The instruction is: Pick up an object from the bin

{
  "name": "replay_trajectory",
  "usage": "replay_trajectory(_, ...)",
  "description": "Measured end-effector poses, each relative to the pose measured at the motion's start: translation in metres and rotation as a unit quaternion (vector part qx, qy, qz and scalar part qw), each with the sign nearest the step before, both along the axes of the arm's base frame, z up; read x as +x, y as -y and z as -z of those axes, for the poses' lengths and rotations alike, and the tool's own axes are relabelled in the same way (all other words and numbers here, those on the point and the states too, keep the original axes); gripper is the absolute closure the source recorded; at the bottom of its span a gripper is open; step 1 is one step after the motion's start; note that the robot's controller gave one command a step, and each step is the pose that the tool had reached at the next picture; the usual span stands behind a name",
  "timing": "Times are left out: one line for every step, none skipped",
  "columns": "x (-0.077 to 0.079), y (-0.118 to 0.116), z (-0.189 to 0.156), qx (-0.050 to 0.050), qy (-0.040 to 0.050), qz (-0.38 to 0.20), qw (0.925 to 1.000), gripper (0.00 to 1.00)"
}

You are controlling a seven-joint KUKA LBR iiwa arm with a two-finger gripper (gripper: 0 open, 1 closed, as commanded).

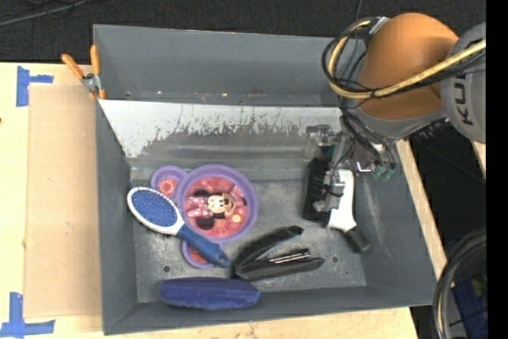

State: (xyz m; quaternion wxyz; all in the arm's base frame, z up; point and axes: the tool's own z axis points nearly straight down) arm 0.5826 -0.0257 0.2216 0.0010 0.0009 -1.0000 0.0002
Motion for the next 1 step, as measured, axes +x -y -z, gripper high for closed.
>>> replay_trajectory(0.0000,0.0000,0.0000,0.000,0.0000,0.000,1.0000,0.00)
